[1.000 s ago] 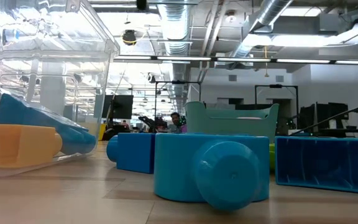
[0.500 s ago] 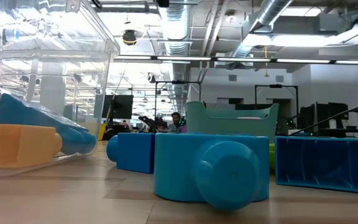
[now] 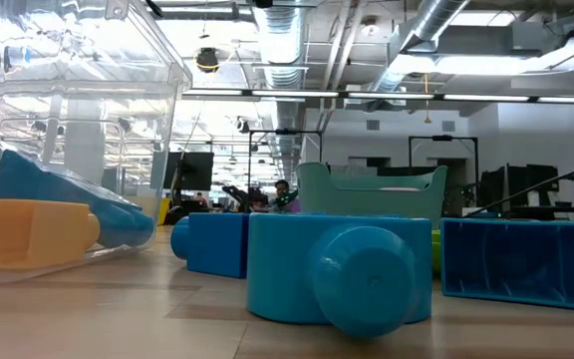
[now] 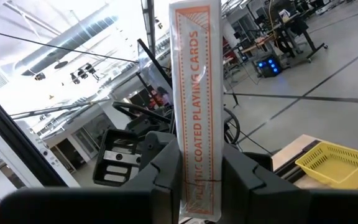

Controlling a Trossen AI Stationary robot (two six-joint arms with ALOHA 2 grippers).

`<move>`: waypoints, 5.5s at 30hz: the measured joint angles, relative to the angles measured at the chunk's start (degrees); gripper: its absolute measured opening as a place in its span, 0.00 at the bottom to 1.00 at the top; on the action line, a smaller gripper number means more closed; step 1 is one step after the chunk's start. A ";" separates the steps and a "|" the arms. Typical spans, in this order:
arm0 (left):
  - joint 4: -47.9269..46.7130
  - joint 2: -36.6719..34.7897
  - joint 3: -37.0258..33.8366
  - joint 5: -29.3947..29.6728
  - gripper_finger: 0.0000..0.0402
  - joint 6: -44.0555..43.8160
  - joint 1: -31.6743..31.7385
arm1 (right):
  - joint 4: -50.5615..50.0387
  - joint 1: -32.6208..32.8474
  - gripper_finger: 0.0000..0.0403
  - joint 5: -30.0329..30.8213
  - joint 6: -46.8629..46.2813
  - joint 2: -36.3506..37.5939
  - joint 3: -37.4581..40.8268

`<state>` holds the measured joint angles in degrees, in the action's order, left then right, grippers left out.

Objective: Pick & Place Toys
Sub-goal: Put the orange playing card into the yellow bin

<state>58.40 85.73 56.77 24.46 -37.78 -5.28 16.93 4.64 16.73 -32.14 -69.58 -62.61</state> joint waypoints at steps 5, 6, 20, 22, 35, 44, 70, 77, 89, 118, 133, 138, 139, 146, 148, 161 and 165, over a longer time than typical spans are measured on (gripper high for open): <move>0.21 -0.02 0.00 -0.34 0.20 -0.02 0.00 | 0.02 0.02 0.16 0.00 -0.02 0.00 -0.02; 0.25 -0.02 0.00 -0.55 0.18 0.00 0.00 | 0.02 0.02 0.16 -0.02 -0.01 0.00 -0.02; -0.53 -0.40 0.00 -0.93 0.16 1.13 0.00 | -0.42 0.06 0.31 -1.35 5.65 -0.19 -0.02; -0.40 -1.00 0.00 -0.93 0.16 1.84 -0.02 | -0.52 0.12 0.36 -1.68 5.84 -0.20 -0.02; -23.84 -13.31 0.07 14.52 0.16 5.36 -0.02 | -4.83 0.11 0.58 -1.84 5.77 -0.17 -0.02; -61.64 -24.12 0.09 32.66 0.16 -14.83 -0.02 | -5.88 0.15 0.56 -1.86 5.70 0.00 -0.02; -91.47 -41.15 -25.10 35.99 0.16 -65.99 5.04 | -6.42 0.09 0.56 -3.26 5.75 0.02 0.00; -62.19 -50.26 -38.78 30.24 0.16 -50.28 12.47 | -6.45 -0.19 0.56 -3.32 6.47 0.02 0.00; -57.42 -49.77 -40.72 4.57 0.16 -43.66 38.81 | -6.54 -1.95 0.56 -3.61 6.64 0.02 0.00; -64.52 -39.00 -40.72 21.68 0.16 -84.24 38.65 | -7.91 -5.98 0.56 -3.39 5.14 0.04 0.02; -51.50 -21.65 -37.57 31.07 0.16 -91.33 37.19 | -7.96 -7.82 0.56 -3.47 5.11 0.04 0.02; -51.43 -20.12 -36.61 33.73 0.16 -91.43 37.38 | -9.10 -7.82 0.56 -3.60 5.11 0.04 0.02; -51.54 -20.08 -36.61 33.64 0.16 -91.27 37.63 | -9.48 -7.82 0.56 -3.59 5.11 0.02 0.02; -54.41 -20.06 -36.59 33.15 0.16 -90.81 37.99 | -10.63 -7.82 0.56 -3.61 5.15 0.00 0.02; -54.66 -19.94 -36.59 33.19 0.16 -90.48 38.43 | -10.69 -7.82 0.56 -3.61 5.24 0.00 0.02; -55.56 -15.31 -36.59 32.18 0.16 -90.07 39.16 | -10.67 -8.20 0.56 -4.28 5.55 0.00 0.03; -55.67 -14.73 -36.59 32.18 0.16 -89.97 39.80 | -10.67 -8.17 0.56 -4.66 5.35 0.00 0.02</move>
<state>2.72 71.00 20.18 56.64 -127.75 34.52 6.26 -3.53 12.08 -26.79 -69.58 -62.59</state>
